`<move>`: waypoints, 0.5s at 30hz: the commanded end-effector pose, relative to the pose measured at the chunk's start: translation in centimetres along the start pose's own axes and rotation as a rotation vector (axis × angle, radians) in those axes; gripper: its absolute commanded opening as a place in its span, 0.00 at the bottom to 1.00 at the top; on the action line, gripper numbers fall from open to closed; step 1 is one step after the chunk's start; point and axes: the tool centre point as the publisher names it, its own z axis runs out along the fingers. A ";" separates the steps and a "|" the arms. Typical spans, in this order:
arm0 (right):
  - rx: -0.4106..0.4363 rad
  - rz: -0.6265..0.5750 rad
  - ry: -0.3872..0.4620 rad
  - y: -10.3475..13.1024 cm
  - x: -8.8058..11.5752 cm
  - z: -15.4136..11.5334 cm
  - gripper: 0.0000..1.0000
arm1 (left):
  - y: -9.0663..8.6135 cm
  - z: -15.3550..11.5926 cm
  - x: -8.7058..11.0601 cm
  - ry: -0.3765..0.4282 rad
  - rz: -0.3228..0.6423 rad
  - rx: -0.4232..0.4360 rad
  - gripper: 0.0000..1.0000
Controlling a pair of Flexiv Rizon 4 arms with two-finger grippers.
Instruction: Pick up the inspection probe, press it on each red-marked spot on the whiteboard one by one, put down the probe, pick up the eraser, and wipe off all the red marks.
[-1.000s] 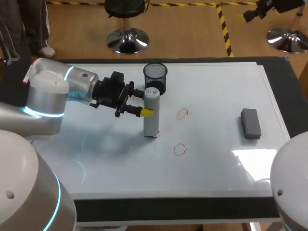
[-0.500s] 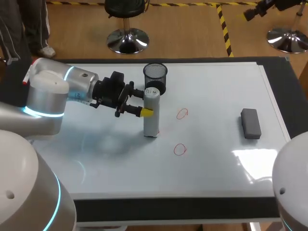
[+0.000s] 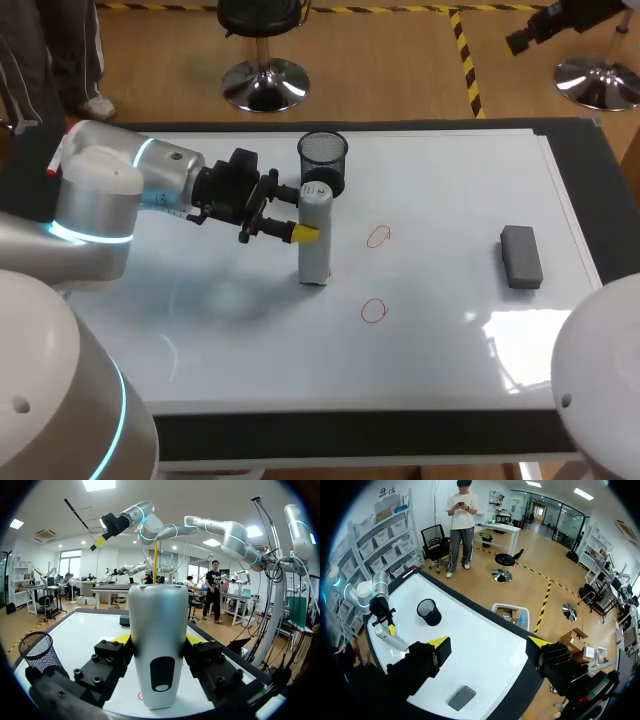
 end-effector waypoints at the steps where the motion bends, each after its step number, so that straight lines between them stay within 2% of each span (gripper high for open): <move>1: 0.084 0.027 -0.049 -0.1 0.7 -1.1 1.00 | 1.0 0.2 -0.1 0.003 -0.001 0.000 0.00; 5: 0.136 0.071 -0.071 -0.8 0.7 -1.8 1.00 | 1.0 0.2 -0.1 0.003 -0.001 0.000 0.00; 15: 0.199 0.118 -0.107 -3.7 1.0 -4.2 1.00 | 1.0 0.2 -0.1 0.003 -0.001 0.000 0.00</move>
